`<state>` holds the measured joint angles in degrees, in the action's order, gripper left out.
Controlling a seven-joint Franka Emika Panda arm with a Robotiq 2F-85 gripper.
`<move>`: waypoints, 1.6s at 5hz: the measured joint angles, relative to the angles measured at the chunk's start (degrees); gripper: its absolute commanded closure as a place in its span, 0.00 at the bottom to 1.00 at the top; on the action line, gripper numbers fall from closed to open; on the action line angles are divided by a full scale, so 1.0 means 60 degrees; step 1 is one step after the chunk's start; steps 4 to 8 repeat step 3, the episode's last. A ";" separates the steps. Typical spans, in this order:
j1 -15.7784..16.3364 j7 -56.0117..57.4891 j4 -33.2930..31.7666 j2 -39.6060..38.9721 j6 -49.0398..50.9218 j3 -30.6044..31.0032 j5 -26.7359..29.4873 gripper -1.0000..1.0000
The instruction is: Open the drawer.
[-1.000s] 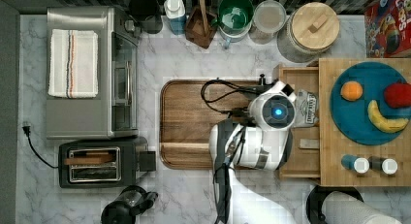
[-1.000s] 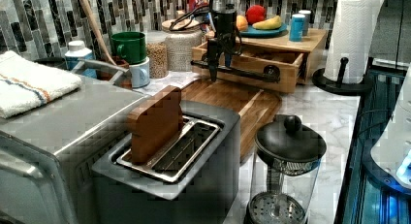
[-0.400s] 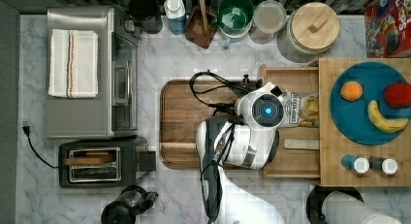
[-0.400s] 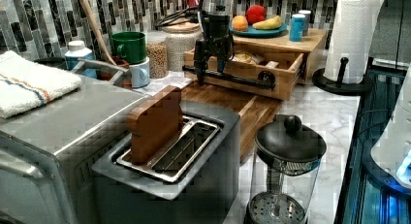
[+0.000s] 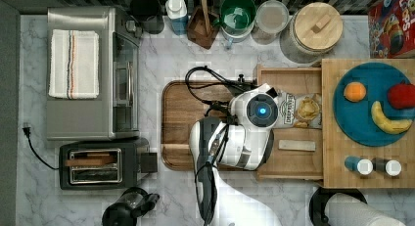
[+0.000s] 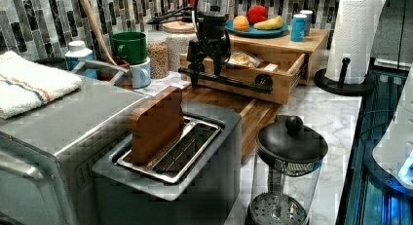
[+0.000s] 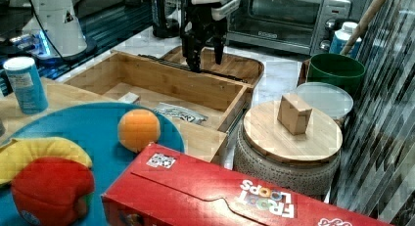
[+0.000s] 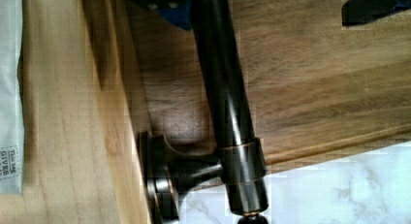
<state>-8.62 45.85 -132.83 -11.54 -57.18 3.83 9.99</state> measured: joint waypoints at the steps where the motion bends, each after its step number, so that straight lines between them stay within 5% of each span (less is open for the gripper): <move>1: -0.0115 -0.0275 0.0000 0.0005 0.0019 0.0000 0.0066 0.00; 8: -0.0134 -0.0401 0.0000 0.0002 0.0005 0.0024 0.0219 0.00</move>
